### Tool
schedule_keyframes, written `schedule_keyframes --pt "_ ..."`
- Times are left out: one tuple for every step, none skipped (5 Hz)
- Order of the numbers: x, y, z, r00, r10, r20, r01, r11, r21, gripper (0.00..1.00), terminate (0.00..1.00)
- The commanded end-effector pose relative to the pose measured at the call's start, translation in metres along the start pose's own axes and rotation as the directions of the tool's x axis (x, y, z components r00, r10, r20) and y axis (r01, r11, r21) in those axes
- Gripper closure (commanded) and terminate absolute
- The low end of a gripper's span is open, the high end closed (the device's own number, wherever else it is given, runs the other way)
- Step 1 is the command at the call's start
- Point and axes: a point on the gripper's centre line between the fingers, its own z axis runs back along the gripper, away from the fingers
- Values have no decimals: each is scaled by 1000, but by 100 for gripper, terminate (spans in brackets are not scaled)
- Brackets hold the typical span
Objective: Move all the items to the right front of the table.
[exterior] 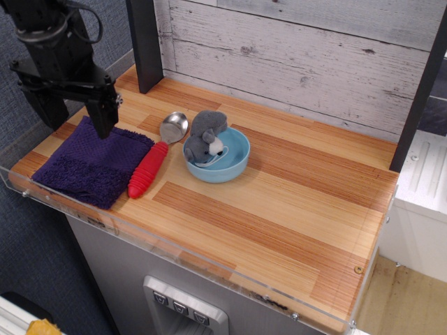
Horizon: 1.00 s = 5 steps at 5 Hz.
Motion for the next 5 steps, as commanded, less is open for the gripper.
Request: schedule_keyframes --pt "-4 13 -18 1000 19 11 -19 999 39 0 0" --pt "-3 5 -36 1000 1 -13 -1 999 48 0 0" --pt "-2 -1 -51 999 -13 -35 16 998 64 0 0" --pt "2 -6 -64 999 -22 -34 25 997 74 0 0" --pt "7 -8 -76 999 -26 -39 29 996 85 0 0"
